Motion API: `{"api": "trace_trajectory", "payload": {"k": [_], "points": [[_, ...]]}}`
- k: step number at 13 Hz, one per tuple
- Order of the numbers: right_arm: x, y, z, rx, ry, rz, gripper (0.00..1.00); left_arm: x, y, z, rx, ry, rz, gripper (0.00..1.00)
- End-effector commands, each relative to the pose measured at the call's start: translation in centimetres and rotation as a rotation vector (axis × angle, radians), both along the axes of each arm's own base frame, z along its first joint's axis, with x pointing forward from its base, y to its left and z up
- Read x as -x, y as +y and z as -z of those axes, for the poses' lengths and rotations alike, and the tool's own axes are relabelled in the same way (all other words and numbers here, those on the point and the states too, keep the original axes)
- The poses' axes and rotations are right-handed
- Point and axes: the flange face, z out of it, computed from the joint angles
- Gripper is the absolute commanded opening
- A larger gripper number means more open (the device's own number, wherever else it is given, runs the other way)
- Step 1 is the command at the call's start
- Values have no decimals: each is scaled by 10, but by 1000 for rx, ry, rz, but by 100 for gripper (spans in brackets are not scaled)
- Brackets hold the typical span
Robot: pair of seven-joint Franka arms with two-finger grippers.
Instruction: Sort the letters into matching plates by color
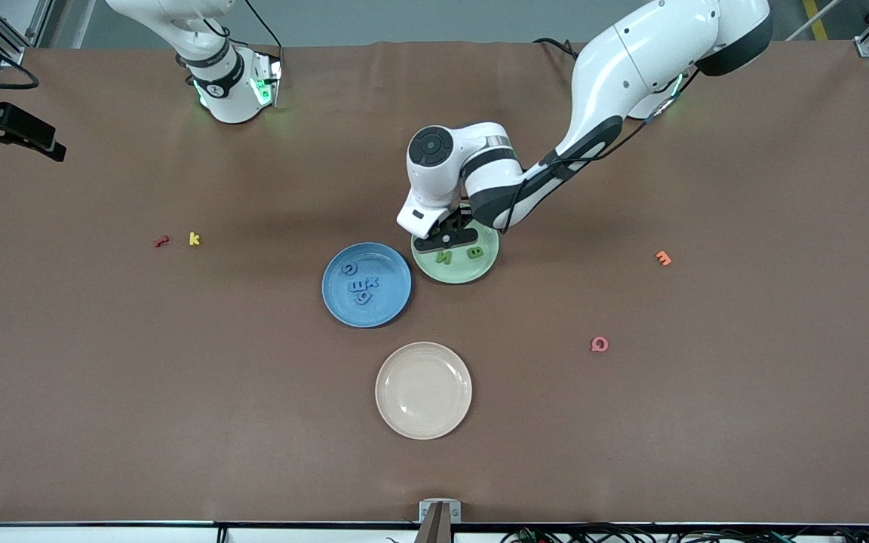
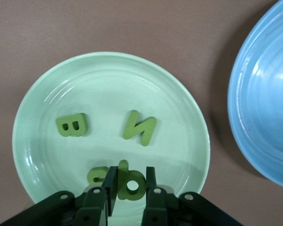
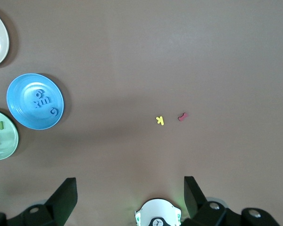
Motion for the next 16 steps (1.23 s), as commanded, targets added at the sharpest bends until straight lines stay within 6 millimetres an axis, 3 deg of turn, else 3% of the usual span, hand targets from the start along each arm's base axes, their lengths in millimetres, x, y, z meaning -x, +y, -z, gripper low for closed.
{"api": "trace_trajectory", "payload": {"k": [1,2,4,6,8,10,12,14,16], "points": [[7,-2,-1,-9,-13,-8,100,-8,-4,-1,14,6,-6,92],[7,4,-1,-8,-14,-18,100,-11,-2,-4,15,1,-12,99],[14,3,1,-6,-25,-14,100,-19,2,-8,17,-10,-23,99],[30,5,8,-3,-60,-13,100,-38,17,-15,23,-20,-50,99],[35,8,11,1,-64,-18,100,-53,31,-21,26,-24,-51,99],[34,13,10,5,-68,-25,100,-74,61,-33,47,-9,-44,99],[34,12,10,5,-70,-23,100,-84,85,-62,74,12,2,99],[31,10,3,20,-96,-51,100,-96,121,-95,122,49,54,99],[30,5,1,19,-100,-65,100,-102,163,-112,123,54,106,99]]}}
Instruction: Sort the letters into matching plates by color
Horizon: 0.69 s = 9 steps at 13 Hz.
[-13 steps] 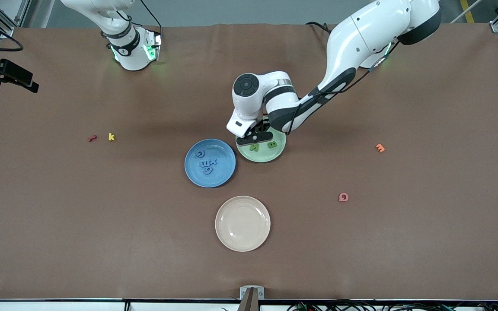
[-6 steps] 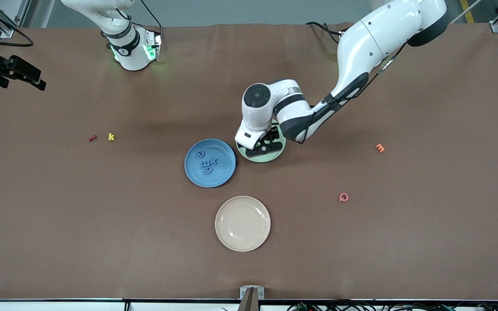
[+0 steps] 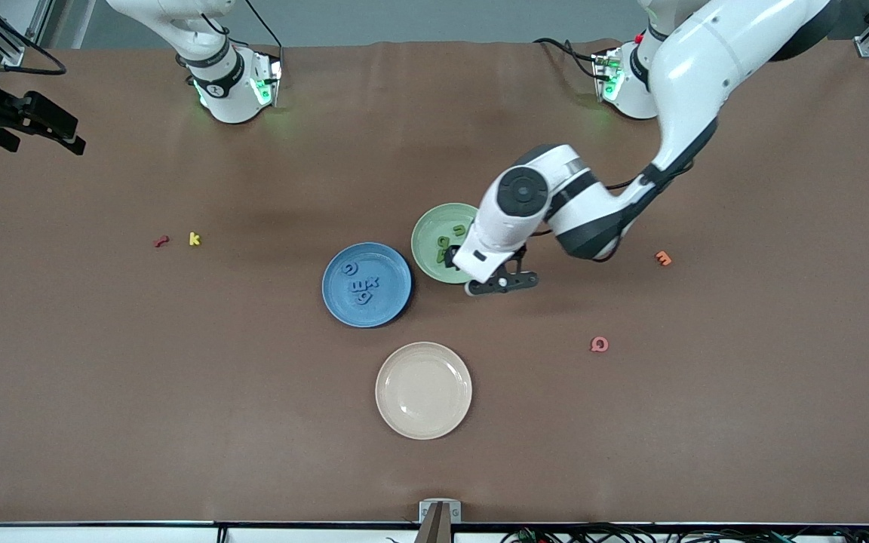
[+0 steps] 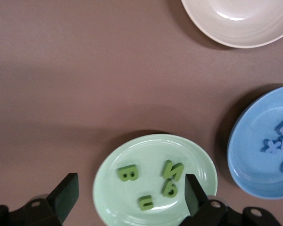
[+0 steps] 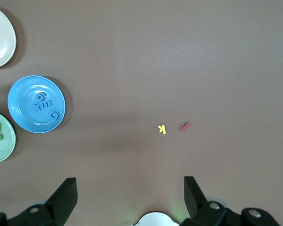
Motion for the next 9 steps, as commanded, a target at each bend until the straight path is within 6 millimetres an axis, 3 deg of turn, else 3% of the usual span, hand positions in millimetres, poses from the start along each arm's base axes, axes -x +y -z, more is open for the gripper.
{"api": "trace_trajectory", "payload": {"k": [1,4,6,9], "points": [[5,-5,-6,10,-14,-19,100,8,63,-21,-41,-10,61,98],[5,-3,-5,8,-9,-21,100,9,124,-43,-25,-21,116,98],[5,-3,-5,7,-8,-20,100,-6,168,-51,-15,-37,118,98],[6,0,-4,2,-5,-29,100,-26,241,-81,-34,-81,124,98]]}}
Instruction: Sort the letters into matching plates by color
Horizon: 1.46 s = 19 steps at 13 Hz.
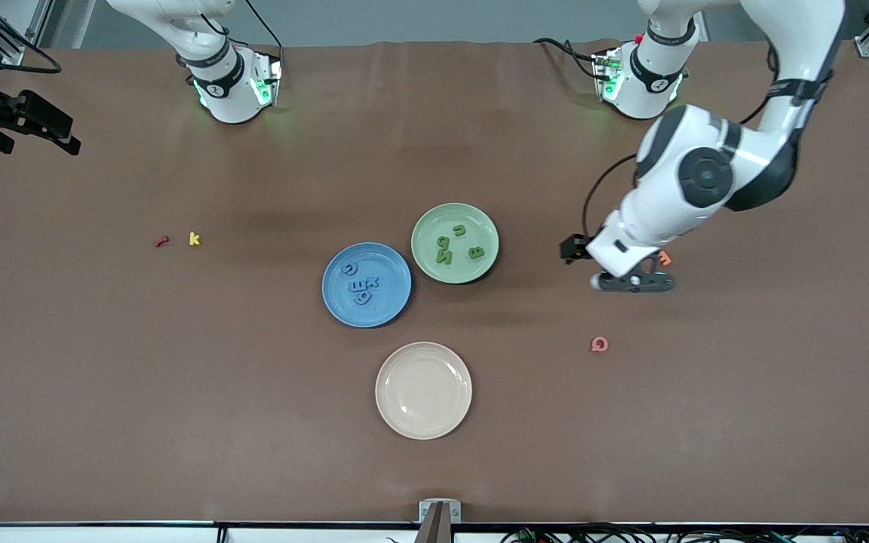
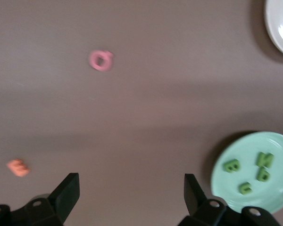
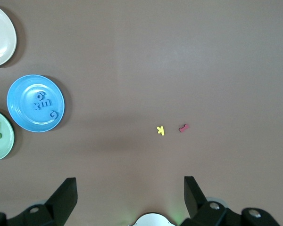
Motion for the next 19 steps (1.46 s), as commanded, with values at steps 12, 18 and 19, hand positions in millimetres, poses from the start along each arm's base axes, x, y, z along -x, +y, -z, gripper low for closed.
{"api": "trace_trajectory", "payload": {"k": [12,18,19], "points": [[6,-4,-3,-9,-2,-11,100,-2,169,-166,-81,-123,-72,99],[5,-6,-5,-1,-11,-27,100,-21,188,-246,-40,-212,-96,99],[5,-7,-5,13,-16,-44,100,-22,189,-248,-37,-216,-96,99]]}}
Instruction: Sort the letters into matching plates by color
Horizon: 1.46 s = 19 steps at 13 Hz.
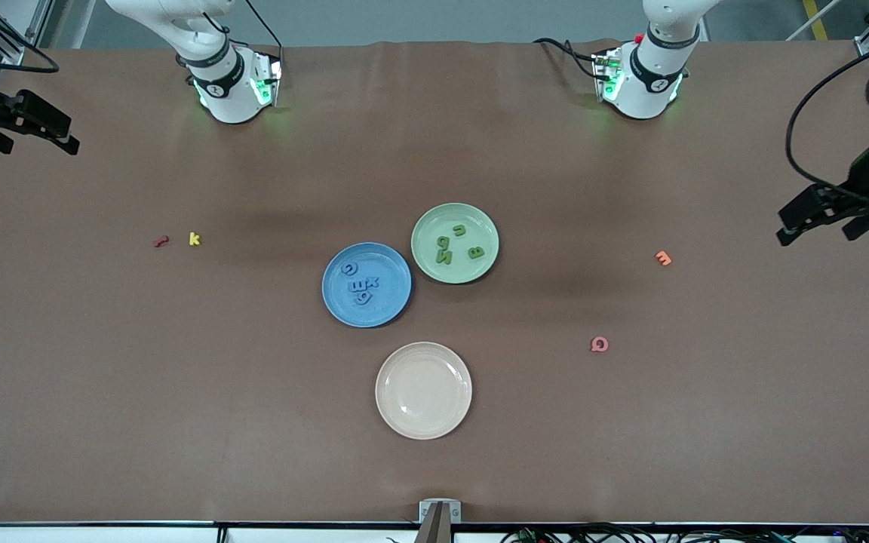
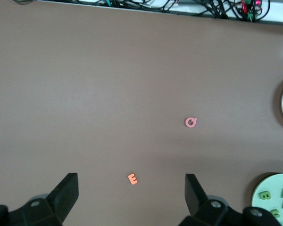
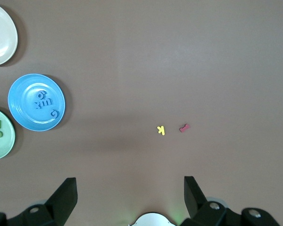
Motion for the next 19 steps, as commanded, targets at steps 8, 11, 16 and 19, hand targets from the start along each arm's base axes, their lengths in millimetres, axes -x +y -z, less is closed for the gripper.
{"api": "trace_trajectory", "payload": {"k": [8,11,16,19], "points": [[4,-5,-4,35,-14,-31,100,-10,4,-2,34,21,35,99],[4,-5,-4,34,-13,-31,100,-9,5,2,28,30,31,99],[5,-5,-4,34,-8,-31,100,-5,-6,2,27,58,31,100],[5,-5,-4,34,-8,-31,100,-3,1,-2,24,52,23,100]]}}
